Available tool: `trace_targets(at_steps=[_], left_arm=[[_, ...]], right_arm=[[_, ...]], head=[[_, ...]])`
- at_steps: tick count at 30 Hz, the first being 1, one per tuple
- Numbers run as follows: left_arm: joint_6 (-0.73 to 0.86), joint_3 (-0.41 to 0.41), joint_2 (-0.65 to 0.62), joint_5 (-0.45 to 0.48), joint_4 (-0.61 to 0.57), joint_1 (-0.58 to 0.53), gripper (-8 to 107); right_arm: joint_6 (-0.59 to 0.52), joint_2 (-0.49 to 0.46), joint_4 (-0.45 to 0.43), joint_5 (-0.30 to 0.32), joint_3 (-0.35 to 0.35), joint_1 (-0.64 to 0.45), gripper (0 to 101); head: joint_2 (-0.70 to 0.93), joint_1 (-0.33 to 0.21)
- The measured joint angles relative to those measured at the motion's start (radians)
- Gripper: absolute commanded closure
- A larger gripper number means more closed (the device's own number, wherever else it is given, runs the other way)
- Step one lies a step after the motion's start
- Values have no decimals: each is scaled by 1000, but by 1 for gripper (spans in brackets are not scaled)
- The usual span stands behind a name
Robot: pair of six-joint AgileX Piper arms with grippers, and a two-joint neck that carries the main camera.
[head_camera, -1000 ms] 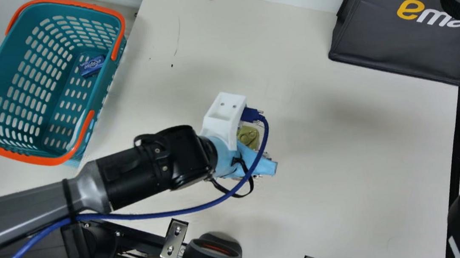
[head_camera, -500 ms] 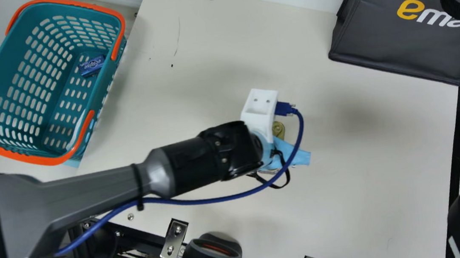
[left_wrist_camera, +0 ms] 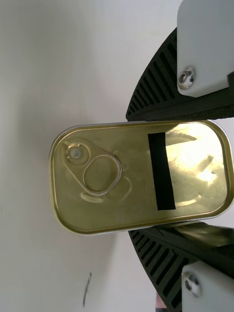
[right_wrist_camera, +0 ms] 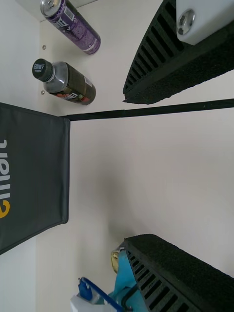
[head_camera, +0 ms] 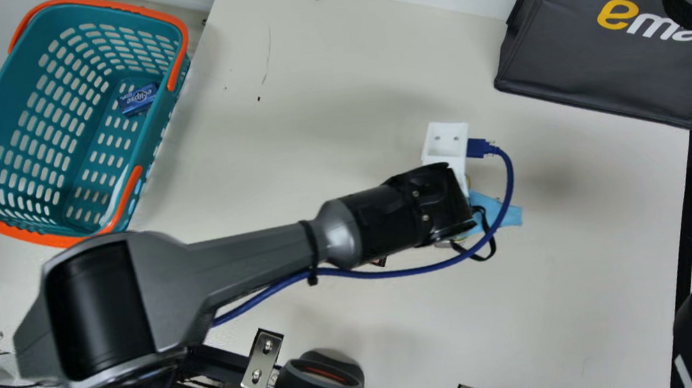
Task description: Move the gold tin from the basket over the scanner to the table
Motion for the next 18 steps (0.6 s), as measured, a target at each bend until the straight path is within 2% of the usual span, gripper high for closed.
trace_targets(at_steps=[6,11,18], left_arm=[[-26,-89,66,21,-2,-6,107],[-40,-131,103,37,-10,-10,90],[-46,-150,126,41,-37,-10,67]], right_arm=[[0,0,0,0,0,0,6],[0,0,0,0,0,0,6],[0,0,0,0,0,0,6]], head=[[0,0],[0,-2],[0,0]])
